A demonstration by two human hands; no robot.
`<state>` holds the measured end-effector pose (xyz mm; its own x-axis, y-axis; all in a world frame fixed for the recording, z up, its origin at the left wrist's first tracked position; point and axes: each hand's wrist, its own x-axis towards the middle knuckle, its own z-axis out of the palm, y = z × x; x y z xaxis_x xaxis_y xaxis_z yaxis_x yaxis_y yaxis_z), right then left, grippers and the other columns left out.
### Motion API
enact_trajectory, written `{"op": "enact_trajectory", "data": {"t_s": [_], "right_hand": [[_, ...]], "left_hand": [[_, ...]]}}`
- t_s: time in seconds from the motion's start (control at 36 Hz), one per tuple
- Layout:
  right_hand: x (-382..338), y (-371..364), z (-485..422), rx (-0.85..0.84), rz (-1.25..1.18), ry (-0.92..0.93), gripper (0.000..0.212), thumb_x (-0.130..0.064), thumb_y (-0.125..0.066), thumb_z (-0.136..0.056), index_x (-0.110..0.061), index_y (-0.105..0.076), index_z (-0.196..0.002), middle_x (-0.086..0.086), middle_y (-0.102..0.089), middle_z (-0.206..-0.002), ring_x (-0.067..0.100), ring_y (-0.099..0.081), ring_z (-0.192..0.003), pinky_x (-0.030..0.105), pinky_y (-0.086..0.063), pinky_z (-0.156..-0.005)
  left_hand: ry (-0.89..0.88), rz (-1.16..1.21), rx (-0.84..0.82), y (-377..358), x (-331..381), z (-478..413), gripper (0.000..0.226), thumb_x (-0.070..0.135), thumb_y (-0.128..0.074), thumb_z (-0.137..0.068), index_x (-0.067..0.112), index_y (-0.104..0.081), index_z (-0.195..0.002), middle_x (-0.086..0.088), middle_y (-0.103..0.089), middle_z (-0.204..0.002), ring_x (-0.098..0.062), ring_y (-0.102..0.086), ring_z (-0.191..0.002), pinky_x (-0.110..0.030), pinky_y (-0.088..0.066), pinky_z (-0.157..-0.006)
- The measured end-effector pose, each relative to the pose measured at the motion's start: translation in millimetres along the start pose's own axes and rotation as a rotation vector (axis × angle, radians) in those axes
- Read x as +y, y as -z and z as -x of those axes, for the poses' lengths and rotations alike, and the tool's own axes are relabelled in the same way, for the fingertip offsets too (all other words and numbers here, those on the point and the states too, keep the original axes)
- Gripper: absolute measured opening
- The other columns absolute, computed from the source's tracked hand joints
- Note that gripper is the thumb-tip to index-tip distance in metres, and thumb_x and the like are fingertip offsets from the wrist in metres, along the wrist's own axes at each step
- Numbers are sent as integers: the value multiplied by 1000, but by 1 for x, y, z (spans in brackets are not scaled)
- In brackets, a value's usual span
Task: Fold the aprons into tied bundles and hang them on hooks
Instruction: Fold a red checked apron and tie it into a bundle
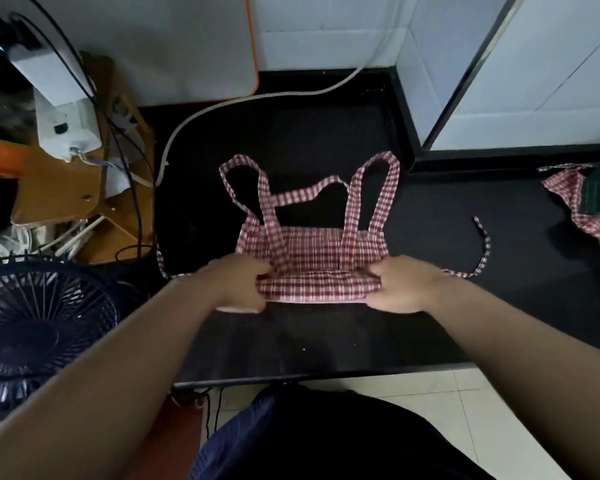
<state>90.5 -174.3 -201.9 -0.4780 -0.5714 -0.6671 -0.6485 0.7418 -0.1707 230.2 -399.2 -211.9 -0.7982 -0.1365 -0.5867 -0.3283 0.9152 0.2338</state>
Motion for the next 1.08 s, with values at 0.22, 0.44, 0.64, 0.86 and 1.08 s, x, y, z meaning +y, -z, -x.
{"op": "enact_trajectory", "data": {"t_s": [0.22, 0.44, 0.64, 0.86, 1.08], "right_hand": [[7, -2, -9, 367, 151, -90, 43, -40, -33, -100, -25, -37, -139, 2, -53, -132, 26, -50, -120, 40, -36, -101], [-1, -64, -3, 264, 149, 22, 87, -58, 17, -74, -26, -5, -152, 4, -12, -159, 25, -15, -144, 43, 5, -117], [-17, -62, -7, 303, 193, 29, 57, -47, -6, -96, -32, -9, -151, 6, -12, -158, 31, -22, -139, 51, -11, -113], [-27, -44, -8, 264, 43, 42, 58, -59, -29, -95, -35, -25, -148, 1, -25, -148, 23, -32, -132, 40, -24, -109], [-35, -49, -10, 308, -60, 45, 58, -56, -41, -94, -31, -35, -145, 3, -40, -131, 22, -48, -115, 34, -43, -96]], "left_hand": [[99, -127, 415, -5, 3, -10, 47, 21, -47, -96, 29, -41, -142, 3, -41, -144, -24, -36, -131, -40, -23, -110], [69, -115, 287, -65, 19, 7, 63, 53, -17, -96, 30, -1, -153, 5, -8, -159, -16, -6, -146, -39, 2, -118], [-53, -174, 167, -70, 36, 2, 59, 61, -3, -91, 47, 21, -144, 5, 27, -157, -21, 25, -144, -48, 15, -114], [574, 278, 364, -82, 1, 24, 76, 64, -25, -94, 34, 16, -150, -10, 22, -158, -32, 21, -144, -49, 5, -117], [1115, 1740, 609, -47, 27, -1, 76, 40, -84, -67, 9, -46, -125, -7, -57, -119, -23, -61, -98, -35, -53, -81]]}}
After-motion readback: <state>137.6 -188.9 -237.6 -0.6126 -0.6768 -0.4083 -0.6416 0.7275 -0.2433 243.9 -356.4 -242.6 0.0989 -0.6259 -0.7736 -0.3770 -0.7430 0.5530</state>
